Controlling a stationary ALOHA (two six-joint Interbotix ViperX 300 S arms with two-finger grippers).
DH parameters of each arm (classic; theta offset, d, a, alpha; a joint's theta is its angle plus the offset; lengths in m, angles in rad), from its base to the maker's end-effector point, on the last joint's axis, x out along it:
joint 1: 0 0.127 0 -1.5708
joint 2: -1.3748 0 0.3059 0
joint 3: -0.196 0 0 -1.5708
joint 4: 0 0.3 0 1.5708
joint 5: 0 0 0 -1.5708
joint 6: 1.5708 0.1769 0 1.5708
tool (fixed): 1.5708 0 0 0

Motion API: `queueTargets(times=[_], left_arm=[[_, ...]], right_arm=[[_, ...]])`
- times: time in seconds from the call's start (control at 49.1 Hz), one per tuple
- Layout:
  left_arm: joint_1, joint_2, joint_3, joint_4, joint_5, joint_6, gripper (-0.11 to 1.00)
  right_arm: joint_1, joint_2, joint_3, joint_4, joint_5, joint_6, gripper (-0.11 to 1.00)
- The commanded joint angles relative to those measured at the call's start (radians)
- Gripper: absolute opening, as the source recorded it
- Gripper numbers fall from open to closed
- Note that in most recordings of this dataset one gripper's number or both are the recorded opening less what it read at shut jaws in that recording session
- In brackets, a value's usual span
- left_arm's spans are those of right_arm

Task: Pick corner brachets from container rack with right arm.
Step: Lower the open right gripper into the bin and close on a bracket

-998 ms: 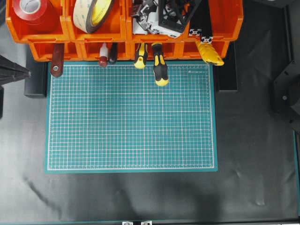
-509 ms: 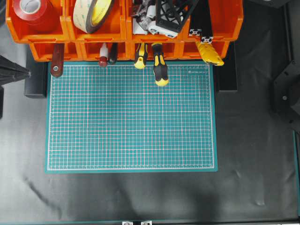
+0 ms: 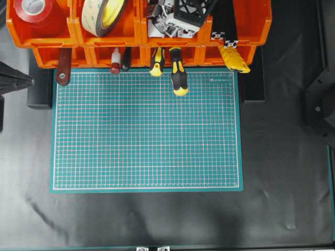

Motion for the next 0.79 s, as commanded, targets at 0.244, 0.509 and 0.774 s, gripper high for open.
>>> queueTargets(times=[0.244,0.509,0.774], left_arm=[[0.002,0.005,-0.032,0.003,-0.005,-0.003,0.0],[0.002,-0.006,-0.035,0.003,-0.005,-0.003,0.0],[0.002,-0.015,-0.037,0.003,-0.005,-0.005,0.0]], right_arm=[[0.011,-0.014,-0.04,-0.003,0.009,0.005,0.39],[0.043,-0.043,-0.173,-0.037,0.064,0.002,0.39],[0.133,-0.132,-0.206,-0.071,0.127,-0.008,0.39]])
